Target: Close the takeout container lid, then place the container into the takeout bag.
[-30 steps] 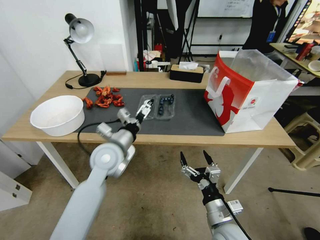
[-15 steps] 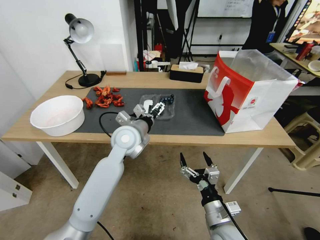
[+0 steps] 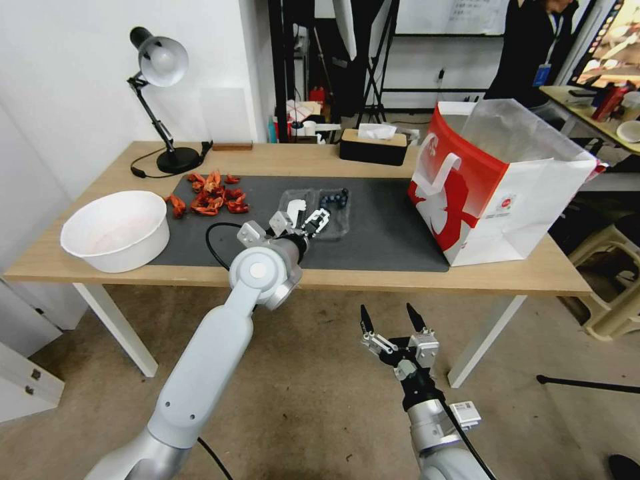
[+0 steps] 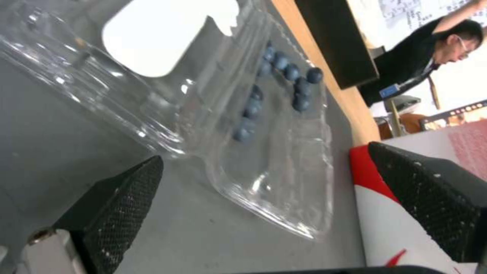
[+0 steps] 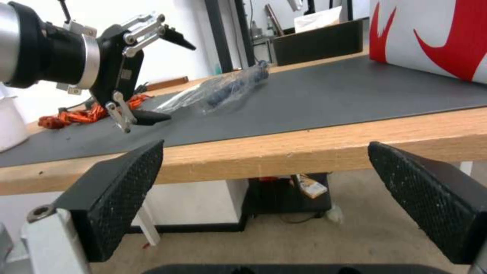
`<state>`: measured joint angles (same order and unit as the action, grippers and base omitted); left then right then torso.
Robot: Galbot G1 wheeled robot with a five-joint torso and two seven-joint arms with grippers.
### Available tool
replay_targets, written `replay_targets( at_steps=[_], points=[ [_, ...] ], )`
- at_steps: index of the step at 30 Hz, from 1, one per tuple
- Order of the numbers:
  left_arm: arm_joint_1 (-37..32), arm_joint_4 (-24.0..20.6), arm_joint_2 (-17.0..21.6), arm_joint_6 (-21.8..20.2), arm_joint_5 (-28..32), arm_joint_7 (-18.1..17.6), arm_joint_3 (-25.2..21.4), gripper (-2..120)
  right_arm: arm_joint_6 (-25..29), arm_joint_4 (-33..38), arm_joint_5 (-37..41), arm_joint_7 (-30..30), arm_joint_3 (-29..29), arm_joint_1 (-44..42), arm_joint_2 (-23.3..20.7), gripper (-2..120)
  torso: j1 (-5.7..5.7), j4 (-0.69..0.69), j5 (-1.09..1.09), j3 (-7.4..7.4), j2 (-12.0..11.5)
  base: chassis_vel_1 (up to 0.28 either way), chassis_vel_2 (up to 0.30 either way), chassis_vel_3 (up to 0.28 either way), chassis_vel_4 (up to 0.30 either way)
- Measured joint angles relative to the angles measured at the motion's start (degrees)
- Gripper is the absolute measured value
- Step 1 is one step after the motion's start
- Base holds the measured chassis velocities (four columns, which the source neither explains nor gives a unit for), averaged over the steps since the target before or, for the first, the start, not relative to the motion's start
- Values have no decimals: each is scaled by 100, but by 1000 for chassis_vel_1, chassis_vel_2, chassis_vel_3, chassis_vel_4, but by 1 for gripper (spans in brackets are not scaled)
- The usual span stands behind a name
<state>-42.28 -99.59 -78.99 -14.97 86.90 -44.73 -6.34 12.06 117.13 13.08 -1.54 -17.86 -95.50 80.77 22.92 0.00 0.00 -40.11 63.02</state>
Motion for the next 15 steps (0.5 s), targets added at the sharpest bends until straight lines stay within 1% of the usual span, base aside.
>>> replay_targets(
  at_steps=[15],
  points=[
    [28,174,3,14,-1,-47,-121,100,9,-6,-1,-8,9,-37,4,100,-2,-1,0,2,2,0,0,0,0]
  ],
)
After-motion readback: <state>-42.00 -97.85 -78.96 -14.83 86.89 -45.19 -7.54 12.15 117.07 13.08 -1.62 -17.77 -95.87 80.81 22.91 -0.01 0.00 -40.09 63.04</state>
